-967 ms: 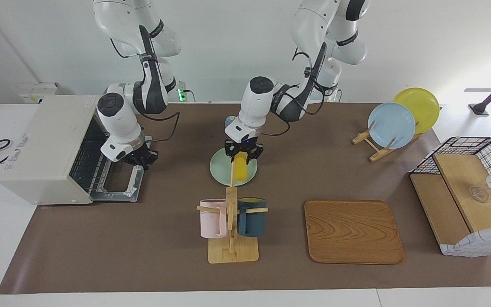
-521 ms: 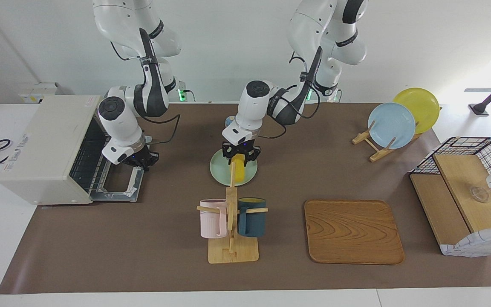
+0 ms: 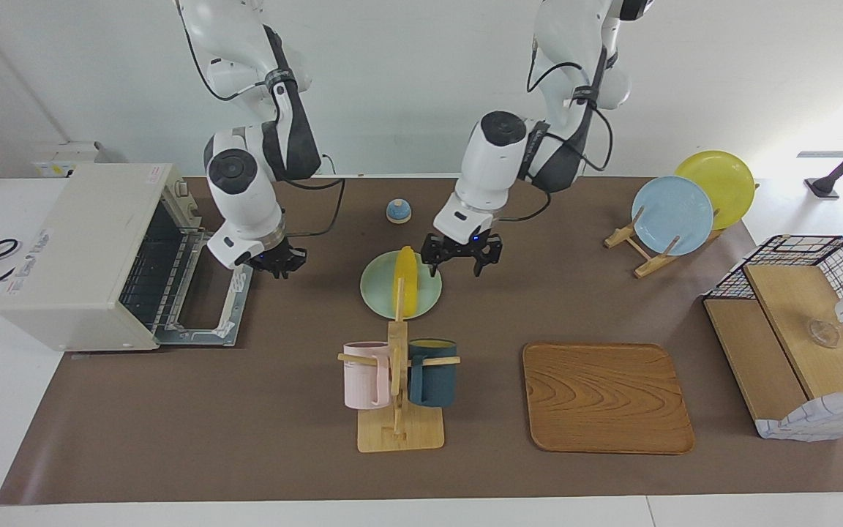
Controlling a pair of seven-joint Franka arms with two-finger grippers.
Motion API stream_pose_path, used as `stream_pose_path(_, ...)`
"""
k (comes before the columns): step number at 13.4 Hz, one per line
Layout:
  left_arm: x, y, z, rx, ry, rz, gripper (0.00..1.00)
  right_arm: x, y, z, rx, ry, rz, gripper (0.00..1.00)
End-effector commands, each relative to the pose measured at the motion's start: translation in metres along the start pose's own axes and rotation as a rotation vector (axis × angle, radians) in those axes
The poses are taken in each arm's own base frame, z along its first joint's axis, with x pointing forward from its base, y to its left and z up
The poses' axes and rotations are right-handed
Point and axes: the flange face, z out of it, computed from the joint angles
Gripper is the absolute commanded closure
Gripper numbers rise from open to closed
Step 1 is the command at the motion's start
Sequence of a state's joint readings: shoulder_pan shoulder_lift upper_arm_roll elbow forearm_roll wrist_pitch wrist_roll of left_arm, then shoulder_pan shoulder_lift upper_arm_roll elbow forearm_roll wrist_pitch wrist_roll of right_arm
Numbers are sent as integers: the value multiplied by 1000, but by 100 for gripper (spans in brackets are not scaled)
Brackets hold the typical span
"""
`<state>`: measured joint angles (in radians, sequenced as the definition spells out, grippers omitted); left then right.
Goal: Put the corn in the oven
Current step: 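Release the corn and withdraw the left gripper while the right gripper approaches, then grasp the rim of the green plate with the right gripper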
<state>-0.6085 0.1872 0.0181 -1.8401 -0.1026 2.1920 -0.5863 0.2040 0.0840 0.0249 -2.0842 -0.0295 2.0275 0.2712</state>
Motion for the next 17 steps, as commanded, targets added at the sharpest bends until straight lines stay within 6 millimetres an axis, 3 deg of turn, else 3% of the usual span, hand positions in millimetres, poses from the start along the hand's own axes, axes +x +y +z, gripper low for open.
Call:
stream_pose_path(1, 43, -57, -52, 20, 1, -40, 0, -12, -64, -42, -2, 7, 71, 56)
stream_pose_path(3, 71, -118, -89, 30, 14, -38, 0, -30, -137, -66, 0, 45, 61, 56)
stream_pose_path(5, 86, -183, -124, 39, 33, -13, 0, -38, -181, -79, 25, 87, 64, 54)
stream_pose_path(7, 87, -231, -148, 53, 22, 25, 0, -50, -231, -82, 46, 116, 74, 47)
stream_pose_path(8, 85, -252, -157, 61, 6, 41, 0, -51, -267, -72, 41, 124, 102, 44)
stream_pose_path(10, 75, -273, -173, 115, -24, 58, 0, -51, -343, -24, 14, 150, 88, 43)
stream_pose_path(11, 66, -275, -178, 128, -58, 55, 0, -40, -355, -8, 52, 209, 82, 45)
stream_pose_path(12, 59, -276, -183, 136, -82, 55, 0, -41, -354, 11, 53, 213, 76, 49)
stream_pose_path(14, 48, -277, -187, 144, -124, 53, 0, -43, -353, 23, 47, 213, 68, 58)
stream_pose_path(17, 42, -278, -195, 148, -148, 48, 0, -50, -346, 38, 26, 227, 30, 59)
